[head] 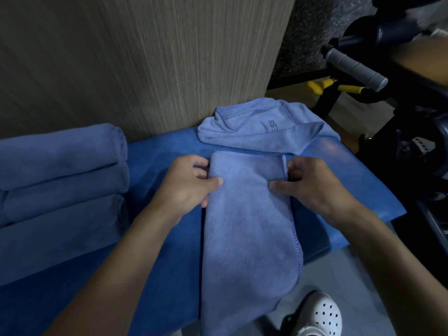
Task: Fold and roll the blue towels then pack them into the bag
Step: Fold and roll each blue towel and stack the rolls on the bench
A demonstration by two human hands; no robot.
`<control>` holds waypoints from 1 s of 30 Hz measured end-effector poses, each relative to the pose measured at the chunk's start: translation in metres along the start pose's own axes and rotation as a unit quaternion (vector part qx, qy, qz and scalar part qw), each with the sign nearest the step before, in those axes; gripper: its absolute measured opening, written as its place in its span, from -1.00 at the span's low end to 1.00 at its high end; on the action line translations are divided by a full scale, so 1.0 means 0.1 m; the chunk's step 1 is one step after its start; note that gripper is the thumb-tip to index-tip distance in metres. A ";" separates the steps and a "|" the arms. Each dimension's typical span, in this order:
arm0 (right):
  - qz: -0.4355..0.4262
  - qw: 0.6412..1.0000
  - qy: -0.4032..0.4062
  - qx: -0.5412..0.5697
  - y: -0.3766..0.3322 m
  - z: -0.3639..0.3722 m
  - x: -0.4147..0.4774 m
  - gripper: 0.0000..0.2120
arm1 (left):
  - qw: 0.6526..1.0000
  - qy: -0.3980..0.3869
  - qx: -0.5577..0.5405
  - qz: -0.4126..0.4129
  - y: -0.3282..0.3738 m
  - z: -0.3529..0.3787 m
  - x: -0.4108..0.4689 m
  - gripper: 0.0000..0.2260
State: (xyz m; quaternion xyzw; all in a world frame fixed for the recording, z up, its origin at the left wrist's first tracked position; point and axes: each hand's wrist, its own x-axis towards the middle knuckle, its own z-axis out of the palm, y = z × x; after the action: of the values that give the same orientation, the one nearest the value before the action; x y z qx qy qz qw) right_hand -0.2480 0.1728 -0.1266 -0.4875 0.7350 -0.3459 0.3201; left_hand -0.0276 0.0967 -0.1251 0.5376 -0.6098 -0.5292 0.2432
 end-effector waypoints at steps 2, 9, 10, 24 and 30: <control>0.003 0.999 0.000 0.043 -0.01 0.00 -0.01 -0.75 | 1.000 -0.017 -0.011 -0.008 0.01 0.01 -0.01 -0.87; 0.029 0.982 0.002 0.187 -0.01 -0.02 -0.03 -0.91 | 0.998 -0.007 -0.066 0.004 0.03 0.04 -0.01 -0.97; 0.024 0.980 0.012 0.199 -0.01 -0.01 -0.03 -0.87 | 0.997 -0.010 -0.075 0.010 0.02 0.05 -0.02 -0.96; -0.076 0.976 0.002 0.204 0.12 -0.10 -0.23 -0.92 | 0.991 -0.079 -0.051 0.096 0.01 -0.02 -0.10 -0.83; -0.183 0.980 0.020 0.079 0.31 -0.08 -0.26 -0.73 | 0.985 -0.120 -0.016 0.120 -0.08 -0.05 -0.16 -0.73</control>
State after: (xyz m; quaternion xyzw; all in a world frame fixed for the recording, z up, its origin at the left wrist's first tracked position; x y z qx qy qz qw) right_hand -0.2614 0.2081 -0.1445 -0.5800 0.6095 -0.4655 0.2746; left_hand -0.0153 0.1107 -0.1262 0.3893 -0.6862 -0.5665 0.2380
